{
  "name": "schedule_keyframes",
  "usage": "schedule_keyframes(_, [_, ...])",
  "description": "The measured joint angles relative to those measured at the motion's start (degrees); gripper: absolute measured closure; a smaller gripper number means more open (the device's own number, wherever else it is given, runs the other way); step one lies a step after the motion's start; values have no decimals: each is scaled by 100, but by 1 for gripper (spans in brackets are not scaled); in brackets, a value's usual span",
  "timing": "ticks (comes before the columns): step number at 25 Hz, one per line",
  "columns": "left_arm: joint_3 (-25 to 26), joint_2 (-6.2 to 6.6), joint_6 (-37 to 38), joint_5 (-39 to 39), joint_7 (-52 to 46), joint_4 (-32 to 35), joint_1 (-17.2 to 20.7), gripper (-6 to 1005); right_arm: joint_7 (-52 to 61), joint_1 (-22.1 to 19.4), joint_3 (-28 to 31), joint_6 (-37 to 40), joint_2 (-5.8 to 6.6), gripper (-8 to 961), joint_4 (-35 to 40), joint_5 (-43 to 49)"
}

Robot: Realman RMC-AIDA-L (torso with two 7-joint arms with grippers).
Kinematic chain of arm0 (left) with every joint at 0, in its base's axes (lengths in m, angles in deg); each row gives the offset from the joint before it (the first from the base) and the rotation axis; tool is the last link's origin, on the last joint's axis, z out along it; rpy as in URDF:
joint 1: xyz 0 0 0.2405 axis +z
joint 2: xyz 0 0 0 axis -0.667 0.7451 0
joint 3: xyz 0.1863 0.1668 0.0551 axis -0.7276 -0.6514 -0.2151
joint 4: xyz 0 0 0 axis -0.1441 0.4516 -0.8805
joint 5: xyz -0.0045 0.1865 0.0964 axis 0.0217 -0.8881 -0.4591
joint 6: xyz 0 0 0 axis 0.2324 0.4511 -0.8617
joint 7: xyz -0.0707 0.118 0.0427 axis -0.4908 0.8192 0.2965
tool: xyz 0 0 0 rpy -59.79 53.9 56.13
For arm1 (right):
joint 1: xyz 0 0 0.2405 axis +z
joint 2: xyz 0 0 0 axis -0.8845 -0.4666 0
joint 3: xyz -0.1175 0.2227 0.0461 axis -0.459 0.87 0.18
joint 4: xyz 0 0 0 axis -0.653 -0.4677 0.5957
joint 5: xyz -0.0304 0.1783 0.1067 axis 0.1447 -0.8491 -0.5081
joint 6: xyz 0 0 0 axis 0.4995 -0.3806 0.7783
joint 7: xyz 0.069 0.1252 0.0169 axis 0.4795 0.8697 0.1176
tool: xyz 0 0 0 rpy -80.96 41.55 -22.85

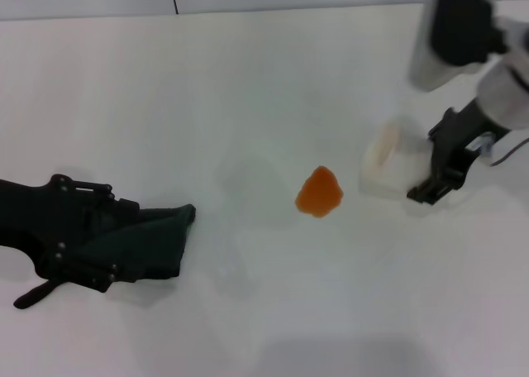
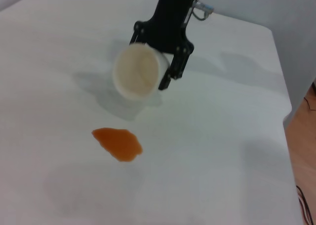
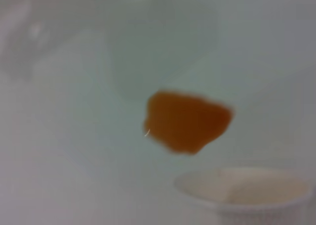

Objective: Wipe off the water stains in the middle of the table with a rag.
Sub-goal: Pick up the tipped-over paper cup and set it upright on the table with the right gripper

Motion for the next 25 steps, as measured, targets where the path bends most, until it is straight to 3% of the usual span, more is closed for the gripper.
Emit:
schedule_keyframes(5, [28,15,0,23,1,6,-1,178,-801,-947,1153,-9,8,287,808,-1090])
schedule_keyframes(10, [32,25,-7,24,2,11,-26,180,-2044,-1737,2008,-200,6,293,722,-2844])
schedule_keyframes(16, [120,49,-8,30,-1,15,-57,183,-3473,-2280,2395,-485,17,296,-424,-4307])
schedule_keyframes(25, [179,92,4,63,1,44,-62,186,-5869,-2336,2653,-820,28,301,-2743,-6111])
